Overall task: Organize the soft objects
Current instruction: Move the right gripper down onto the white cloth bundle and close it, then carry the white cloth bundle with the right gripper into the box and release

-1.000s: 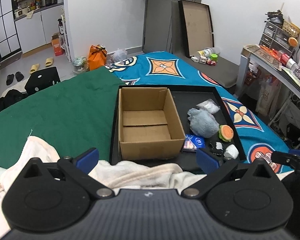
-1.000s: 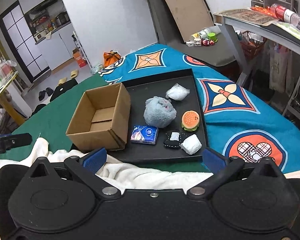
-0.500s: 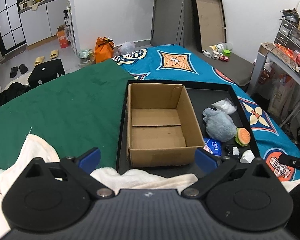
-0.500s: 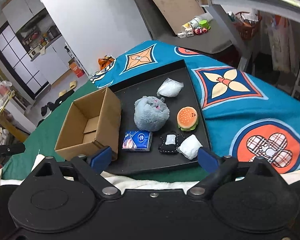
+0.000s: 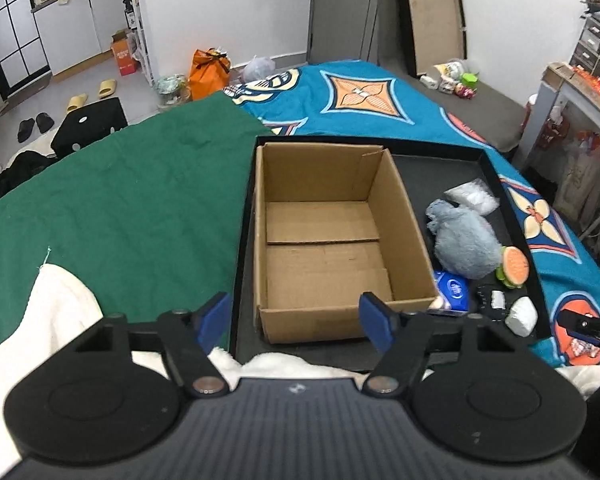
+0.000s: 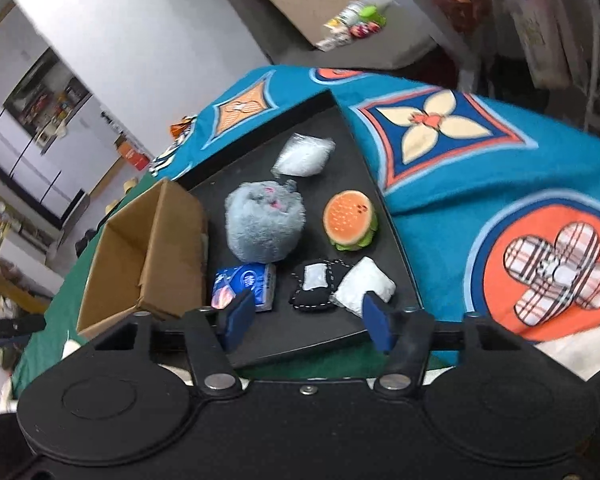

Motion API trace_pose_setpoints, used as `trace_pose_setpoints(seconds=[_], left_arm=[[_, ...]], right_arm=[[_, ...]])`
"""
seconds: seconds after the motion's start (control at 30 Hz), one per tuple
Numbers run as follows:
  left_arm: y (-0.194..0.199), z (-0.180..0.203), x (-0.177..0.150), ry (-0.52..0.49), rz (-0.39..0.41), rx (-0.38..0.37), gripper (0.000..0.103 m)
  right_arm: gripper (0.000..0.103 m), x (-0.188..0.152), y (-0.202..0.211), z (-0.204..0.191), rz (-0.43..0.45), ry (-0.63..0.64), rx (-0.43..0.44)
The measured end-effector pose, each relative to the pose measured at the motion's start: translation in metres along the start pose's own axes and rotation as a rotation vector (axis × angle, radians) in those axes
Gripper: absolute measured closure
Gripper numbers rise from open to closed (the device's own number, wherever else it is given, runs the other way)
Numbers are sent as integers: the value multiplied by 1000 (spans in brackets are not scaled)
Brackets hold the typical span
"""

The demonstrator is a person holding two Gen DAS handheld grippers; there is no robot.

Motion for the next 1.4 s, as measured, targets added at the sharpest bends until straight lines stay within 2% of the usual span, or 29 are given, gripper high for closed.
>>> trace_pose_setpoints(seconds=[0.03,0.17,0.23,0.4,0.63,0.7,0.83,0.9,0.97,1.03,1.1,1.4], left_arm=[[-3,-2,1,7,-8,-4,35],[-15,-11,4,45,-39,14,43],[-21,-15,6,57,-46,33,44],[-41,-22,2,85,-83,49,55],[-58,-37,2,110,-82,73,58],[-63,-39,2,115,-91,71,59],[-75,-39,0,111,-125,71,61],[-80,-37,0,99,-140,76,66],[-83,-36,-1,91,-147,82,73],[-86,-39,-2,101,-157,86,84],[-87,-42,-4,126,-163,73,96],[-76,-41,-6,132,-143,76,96]], right_arm=[[56,-1,-4,4,-6,-21,-2],[61,-4,-17,16,-17,-77,-29],[61,-5,-22,19,-25,-95,-35],[61,-2,-41,22,-46,-106,-72],[61,-5,-70,29,-100,-104,-157],[61,-4,-75,30,-106,-96,-172],[49,-5,-85,27,-117,-86,-187],[49,-6,-89,25,-121,-86,-191],[55,-7,-94,23,-127,-62,-207],[72,-9,-95,21,-126,-45,-210],[72,-11,-95,20,-133,-56,-193],[73,-5,-80,11,-98,-22,-176]])
Point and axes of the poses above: each gripper's, at about its wrist camera, not at the fingertips, and y roughly against the way its jaws point, z to its right, x to its top, the point moved 8 cm from there along -y, roughly the way its jaws point, and after that the axes turned 7 degrees about -x, right-handed, at the moved point
